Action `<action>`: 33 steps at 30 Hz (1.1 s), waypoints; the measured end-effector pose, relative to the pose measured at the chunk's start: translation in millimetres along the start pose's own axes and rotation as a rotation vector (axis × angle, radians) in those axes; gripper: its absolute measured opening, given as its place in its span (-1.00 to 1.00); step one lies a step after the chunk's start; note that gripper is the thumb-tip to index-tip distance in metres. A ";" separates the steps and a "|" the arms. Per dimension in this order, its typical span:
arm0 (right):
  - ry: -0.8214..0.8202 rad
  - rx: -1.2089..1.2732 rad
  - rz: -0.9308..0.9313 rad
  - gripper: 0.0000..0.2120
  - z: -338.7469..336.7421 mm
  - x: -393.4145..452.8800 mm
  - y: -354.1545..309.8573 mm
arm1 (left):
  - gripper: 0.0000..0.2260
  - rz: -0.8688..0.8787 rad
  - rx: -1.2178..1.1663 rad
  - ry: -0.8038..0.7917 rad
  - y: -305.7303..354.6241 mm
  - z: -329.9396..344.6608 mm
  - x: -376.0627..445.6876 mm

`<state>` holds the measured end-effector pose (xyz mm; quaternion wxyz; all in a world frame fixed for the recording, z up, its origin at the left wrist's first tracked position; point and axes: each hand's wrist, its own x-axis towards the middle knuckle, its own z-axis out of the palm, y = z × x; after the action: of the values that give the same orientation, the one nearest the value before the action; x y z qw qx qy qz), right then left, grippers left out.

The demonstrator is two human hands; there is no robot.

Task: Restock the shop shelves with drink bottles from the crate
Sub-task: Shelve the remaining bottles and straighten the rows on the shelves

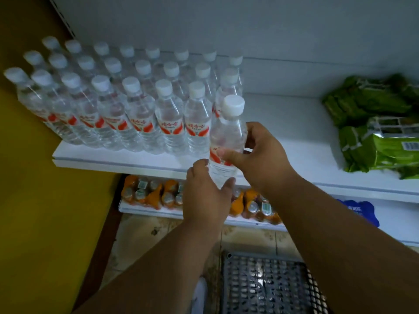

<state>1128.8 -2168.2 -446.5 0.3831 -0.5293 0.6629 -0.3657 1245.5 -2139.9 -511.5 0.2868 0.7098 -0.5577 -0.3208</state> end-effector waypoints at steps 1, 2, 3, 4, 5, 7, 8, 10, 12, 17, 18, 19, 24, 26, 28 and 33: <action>0.004 -0.022 0.018 -0.46 0.6 8.1 1.1 | -0.46 -0.072 -0.060 -0.037 0.4 1.0 5.8; 0.012 -0.038 0.027 -0.43 2.2 19.2 1.4 | -0.52 -0.156 -0.158 -0.078 1.0 1.8 14.2; 0.015 -0.050 0.038 -0.41 3.4 28.1 2.0 | -0.58 -0.261 -0.283 -0.137 2.5 1.9 19.1; 0.018 -0.058 0.044 -0.40 4.6 36.1 3.1 | -0.62 -0.394 -0.429 -0.209 6.2 1.3 24.1; 0.021 -0.063 0.049 -0.41 5.9 43.1 4.8 | -0.64 -0.542 -0.605 -0.279 10.3 0.7 28.5; 0.032 -0.061 0.052 -0.42 8.8 53.1 10.3 | -0.62 -0.786 -0.984 -0.380 18.3 -0.8 36.7; 0.041 -0.060 0.050 -0.42 10.9 57.3 13.4 | -0.56 -0.848 -1.108 -0.409 21.4 -1.0 41.1; 0.057 -0.057 0.045 -0.43 15.3 62.4 19.4 | -0.43 -0.899 -1.219 -0.416 28.1 -0.3 47.9; 0.063 -0.038 0.049 -0.43 18.6 65.6 24.8 | -0.36 -0.903 -1.251 -0.347 32.3 3.9 53.6; 0.069 0.027 0.055 -0.46 21.5 76.6 30.4 | -0.30 -0.885 -1.303 -0.232 39.9 13.5 68.7; 0.073 0.019 0.055 -0.46 21.6 77.9 30.5 | -0.30 -0.880 -1.316 -0.232 39.2 15.6 70.6; 0.076 0.013 0.063 -0.46 21.8 78.1 30.6 | -0.31 -0.872 -1.328 -0.237 38.3 17.2 71.6; 0.057 0.049 0.111 -0.51 17.8 77.8 30.2 | -0.40 -0.852 -1.380 -0.194 39.5 24.9 75.8; 0.037 0.054 0.097 -0.54 13.5 78.2 29.6 | -0.42 -0.836 -1.388 -0.198 42.9 26.5 78.7; 0.020 0.038 0.087 -0.54 10.1 78.8 29.7 | -0.39 -0.825 -1.377 -0.203 44.6 28.0 81.1; 0.025 -0.015 0.072 -0.52 10.3 79.6 30.0 | -0.37 -0.812 -1.367 -0.202 42.3 27.9 84.0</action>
<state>1113.8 -2242.0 -487.3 0.3837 -0.5031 0.6891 -0.3532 1212.6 -2232.3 -508.0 0.4671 0.4919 0.0411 -0.7337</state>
